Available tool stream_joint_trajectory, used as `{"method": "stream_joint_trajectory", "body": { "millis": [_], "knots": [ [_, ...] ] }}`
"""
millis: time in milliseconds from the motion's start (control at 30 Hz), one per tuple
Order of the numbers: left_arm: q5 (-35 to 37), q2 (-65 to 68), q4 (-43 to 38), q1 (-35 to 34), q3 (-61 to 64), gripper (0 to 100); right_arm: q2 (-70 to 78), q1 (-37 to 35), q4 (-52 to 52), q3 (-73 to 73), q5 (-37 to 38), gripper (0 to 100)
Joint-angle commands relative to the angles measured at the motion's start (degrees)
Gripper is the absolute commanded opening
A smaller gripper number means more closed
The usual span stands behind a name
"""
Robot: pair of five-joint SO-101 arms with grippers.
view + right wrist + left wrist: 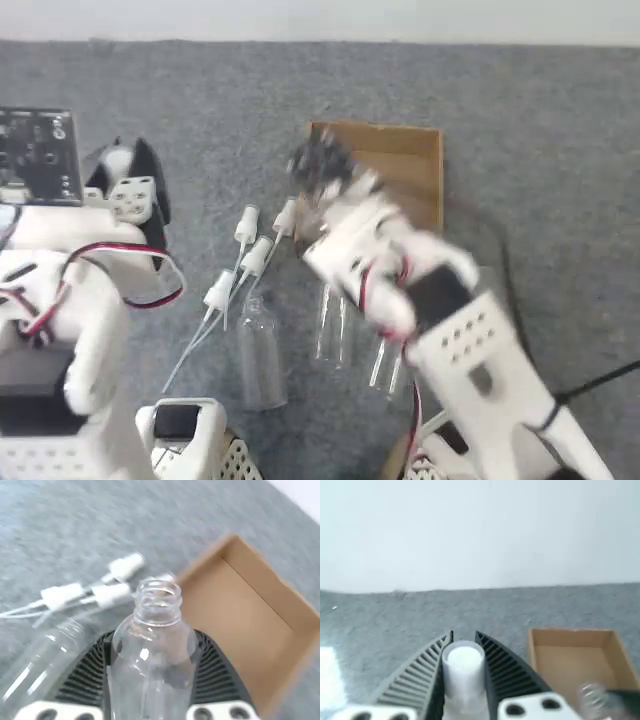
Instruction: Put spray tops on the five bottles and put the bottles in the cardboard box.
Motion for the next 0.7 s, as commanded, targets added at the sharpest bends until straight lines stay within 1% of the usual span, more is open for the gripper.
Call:
{"method": "stream_joint_trajectory", "body": {
  "millis": [0, 100, 233, 300, 367, 433, 533, 667],
  "knots": [
    [6.42, -0.09, -7.12, 2.55, -2.42, 1, -10.68, -4.00, -11.03, 11.43, -0.88, 0.5],
    [10.20, 0.00, -10.73, 3.08, -2.24, 1, -15.69, -6.11, -11.38, 15.21, -0.53, 0.6],
    [15.47, 0.00, -11.08, 3.08, -2.15, 1, -19.82, -11.56, -11.82, 19.60, -0.53, 0.9],
    [16.88, 0.00, -11.25, 3.08, -1.45, 1, -21.23, -14.11, -12.35, 20.92, -0.53, 0.7],
    [17.49, -0.09, -13.80, 3.16, 0.57, 1, -22.64, -15.96, -13.32, 21.71, -0.53, 0.7],
    [17.41, -0.18, -16.00, 3.16, 2.95, 1, -23.96, -16.04, -14.90, 22.86, -0.70, 0.7],
    [17.49, -0.35, -16.88, 3.25, 5.67, 1, -25.01, -15.96, -16.48, 24.62, -0.79, 0.6],
    [17.41, -0.35, -16.62, 7.56, 5.85, 1, -24.40, -14.64, -17.80, 25.32, -0.88, 0.6]
  ]
}}
